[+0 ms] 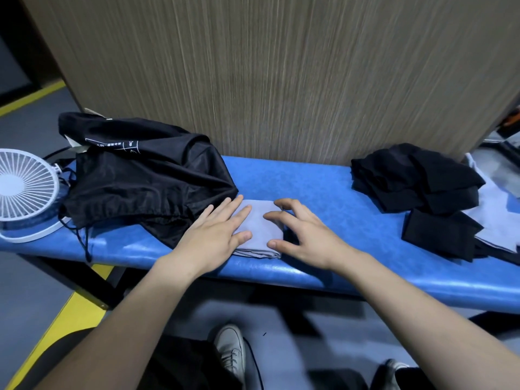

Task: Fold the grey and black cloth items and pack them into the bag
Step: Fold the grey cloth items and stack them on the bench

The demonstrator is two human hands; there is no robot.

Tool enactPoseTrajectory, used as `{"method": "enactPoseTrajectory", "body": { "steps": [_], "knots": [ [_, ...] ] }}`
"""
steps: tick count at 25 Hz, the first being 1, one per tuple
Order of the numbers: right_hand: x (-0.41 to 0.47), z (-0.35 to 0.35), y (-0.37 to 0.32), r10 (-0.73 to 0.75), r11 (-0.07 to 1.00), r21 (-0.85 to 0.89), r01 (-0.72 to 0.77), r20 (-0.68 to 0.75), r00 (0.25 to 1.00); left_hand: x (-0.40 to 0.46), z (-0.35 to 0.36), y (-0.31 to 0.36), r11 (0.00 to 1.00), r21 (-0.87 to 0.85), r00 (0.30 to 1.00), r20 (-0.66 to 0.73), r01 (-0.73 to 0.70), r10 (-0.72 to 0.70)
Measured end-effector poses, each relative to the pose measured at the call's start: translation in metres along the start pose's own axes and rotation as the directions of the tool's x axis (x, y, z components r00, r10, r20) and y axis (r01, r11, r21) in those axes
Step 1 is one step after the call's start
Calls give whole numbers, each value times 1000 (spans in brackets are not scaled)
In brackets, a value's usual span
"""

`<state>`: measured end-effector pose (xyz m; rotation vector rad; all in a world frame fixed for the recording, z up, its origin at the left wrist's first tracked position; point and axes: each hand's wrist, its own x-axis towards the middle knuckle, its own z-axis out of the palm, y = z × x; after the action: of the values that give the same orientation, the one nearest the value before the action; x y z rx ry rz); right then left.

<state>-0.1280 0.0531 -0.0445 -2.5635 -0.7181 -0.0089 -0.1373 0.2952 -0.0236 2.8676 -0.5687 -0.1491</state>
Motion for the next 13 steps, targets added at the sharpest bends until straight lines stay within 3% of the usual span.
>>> {"method": "enactPoseTrajectory", "body": {
  "steps": [9,13],
  "knots": [
    [-1,0,-5,18,1000,-24,-17,32,999,5,-5,-1,1000,15,1000,12,5,-5],
    [-6,-12,-7,15,999,-32,-15,5,1000,9,-12,10,1000,-17,980,-196,-23,19]
  ]
}}
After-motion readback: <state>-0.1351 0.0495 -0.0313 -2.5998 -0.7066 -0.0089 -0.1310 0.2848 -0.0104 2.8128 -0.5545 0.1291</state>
